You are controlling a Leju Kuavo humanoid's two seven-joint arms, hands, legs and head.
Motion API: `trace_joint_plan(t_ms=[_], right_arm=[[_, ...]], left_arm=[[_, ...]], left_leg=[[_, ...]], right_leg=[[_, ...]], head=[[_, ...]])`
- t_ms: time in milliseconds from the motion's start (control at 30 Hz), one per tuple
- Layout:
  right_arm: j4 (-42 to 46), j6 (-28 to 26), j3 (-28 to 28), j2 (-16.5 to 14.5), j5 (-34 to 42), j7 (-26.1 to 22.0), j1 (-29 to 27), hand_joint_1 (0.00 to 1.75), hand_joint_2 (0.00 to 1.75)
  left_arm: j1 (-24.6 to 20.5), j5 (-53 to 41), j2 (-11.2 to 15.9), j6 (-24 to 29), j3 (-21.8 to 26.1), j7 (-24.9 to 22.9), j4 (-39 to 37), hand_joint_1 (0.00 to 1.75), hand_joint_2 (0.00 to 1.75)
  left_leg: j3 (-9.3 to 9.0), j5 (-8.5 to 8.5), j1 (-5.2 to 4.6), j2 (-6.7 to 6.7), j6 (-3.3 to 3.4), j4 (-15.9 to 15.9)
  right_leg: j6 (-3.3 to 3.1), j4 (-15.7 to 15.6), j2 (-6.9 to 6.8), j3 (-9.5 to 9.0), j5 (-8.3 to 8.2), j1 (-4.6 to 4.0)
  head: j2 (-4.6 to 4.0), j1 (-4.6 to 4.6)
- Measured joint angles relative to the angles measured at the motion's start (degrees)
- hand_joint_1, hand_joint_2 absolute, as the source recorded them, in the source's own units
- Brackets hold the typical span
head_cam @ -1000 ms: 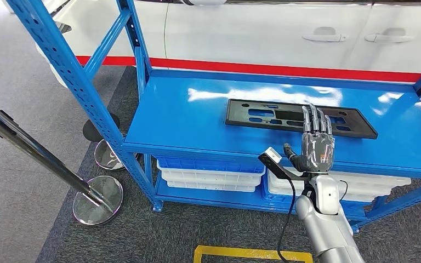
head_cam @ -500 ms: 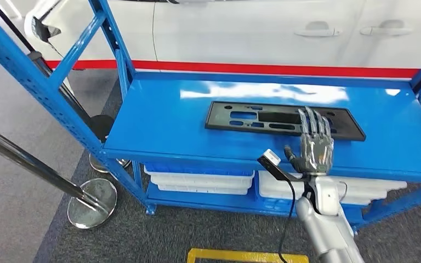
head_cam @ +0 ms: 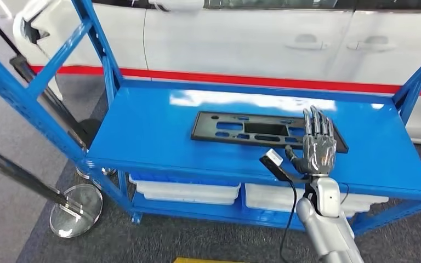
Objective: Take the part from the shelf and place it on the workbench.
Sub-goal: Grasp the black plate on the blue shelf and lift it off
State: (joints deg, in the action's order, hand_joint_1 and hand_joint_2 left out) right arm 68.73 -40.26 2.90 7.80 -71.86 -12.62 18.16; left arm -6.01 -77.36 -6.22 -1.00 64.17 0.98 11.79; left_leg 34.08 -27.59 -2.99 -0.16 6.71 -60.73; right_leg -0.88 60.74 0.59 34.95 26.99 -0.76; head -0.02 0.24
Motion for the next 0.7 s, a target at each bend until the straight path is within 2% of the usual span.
trace_joint_plan(t_ms=[67,100,133,200,233,267,300,367,433,500,600,700], right_arm=[[0.1,0.0,0.0,0.0,0.0,0.0,0.0,0.0,1.75],[0.1,0.0,0.0,0.0,0.0,0.0,0.0,0.0,1.75],[0.1,0.0,0.0,0.0,0.0,0.0,0.1,0.0,1.75],[0.1,0.0,0.0,0.0,0.0,0.0,0.1,0.0,1.75],[0.1,0.0,0.0,0.0,0.0,0.0,0.0,0.0,1.75],[0.0,0.0,0.0,0.0,0.0,0.0,-0.1,0.0,1.75],[0.0,0.0,0.0,0.0,0.0,-0.1,-0.1,0.0,1.75],[0.0,0.0,0.0,0.0,0.0,-0.2,-0.1,0.0,1.75],[0.1,0.0,0.0,0.0,0.0,-0.5,0.0,0.0,1.75],[0.4,0.0,0.0,0.0,-0.1,-1.0,-0.1,0.0,1.75],[1.0,0.0,0.0,-0.1,-0.2,-1.3,-0.2,0.0,1.75],[1.1,0.0,0.0,-0.2,-0.2,-1.3,-0.2,0.0,1.75]], left_arm=[[0.0,0.0,-0.1,0.0,0.0,0.0,0.0,0.0,0.0],[0.0,0.0,-0.1,0.0,0.0,0.1,0.0,0.0,0.0],[0.0,0.0,-0.1,0.0,0.0,0.1,0.0,0.0,0.0],[0.0,0.0,-0.2,0.0,0.0,0.1,0.0,0.0,0.0],[0.0,0.0,-0.2,0.0,0.0,0.1,0.0,0.0,0.0],[0.0,0.0,-0.2,0.0,0.0,0.1,0.0,0.0,0.0],[0.1,0.0,-0.3,0.0,0.0,0.1,0.0,0.0,0.0],[0.1,0.0,-0.4,-0.1,0.0,0.1,0.0,0.0,0.0],[0.0,0.0,-0.5,-0.1,0.0,0.2,0.0,0.0,0.0],[0.0,0.0,-0.5,0.0,0.0,0.3,0.0,0.0,0.0],[0.0,0.0,-0.5,0.1,0.0,0.3,0.0,0.0,0.0],[0.0,0.0,-0.4,0.1,0.0,0.3,0.0,0.0,0.0]], left_leg=[[-1.07,1.34,0.23,0.11,-0.37,2.0],[-1.63,1.94,0.44,0.15,-0.52,3.1],[-2.09,2.43,0.68,0.19,-0.71,3.9],[-2.24,2.66,0.8,0.2,-0.82,4.3],[-2.2,2.6,0.83,0.19,-0.92,4.2],[-2.18,2.49,0.85,0.18,-1.05,4.0],[-2.19,2.32,0.88,0.16,-1.24,3.9],[-2.26,1.8,0.96,0.13,-1.73,3.3],[-1.99,1.14,0.85,0.11,-2.31,2.4],[-1.7,0.78,0.83,0.11,-2.8,1.9],[-1.46,-0.24,0.88,0.04,-3.73,0.9],[-0.81,-1.84,1.01,-0.04,-4.51,-1.0]], right_leg=[[0.38,-0.4,-0.02,-0.23,0.0,0.05],[0.61,0.4,-0.07,0.0,0.68,0.03],[0.88,2.3,-0.12,0.82,1.99,0.06],[1.53,8.9,-0.19,3.97,5.45,0.47],[1.87,11.9,-0.23,5.55,6.5,0.73],[2.18,13.3,-0.27,6.42,6.5,0.98],[2.43,12.8,-0.32,6.32,5.43,1.18],[2.59,6.2,-0.5,3.33,1.42,1.43],[2.04,0.1,-0.65,0.46,-0.83,1.33],[1.26,-1.2,-0.65,-0.13,-0.83,1.08],[0.4,-1.9,-0.67,-0.46,-1.11,1.5],[0.05,-2.4,-0.78,-0.82,-1.27,1.91]], head=[[0.01,-0.01],[0.01,0.01],[0.01,0.01],[0.0,0.02],[0.0,0.01],[0.0,0.02],[0.0,0.02],[0.01,0.02],[0.01,0.01],[0.01,0.01],[0.01,0.0],[0.0,-0.02]])
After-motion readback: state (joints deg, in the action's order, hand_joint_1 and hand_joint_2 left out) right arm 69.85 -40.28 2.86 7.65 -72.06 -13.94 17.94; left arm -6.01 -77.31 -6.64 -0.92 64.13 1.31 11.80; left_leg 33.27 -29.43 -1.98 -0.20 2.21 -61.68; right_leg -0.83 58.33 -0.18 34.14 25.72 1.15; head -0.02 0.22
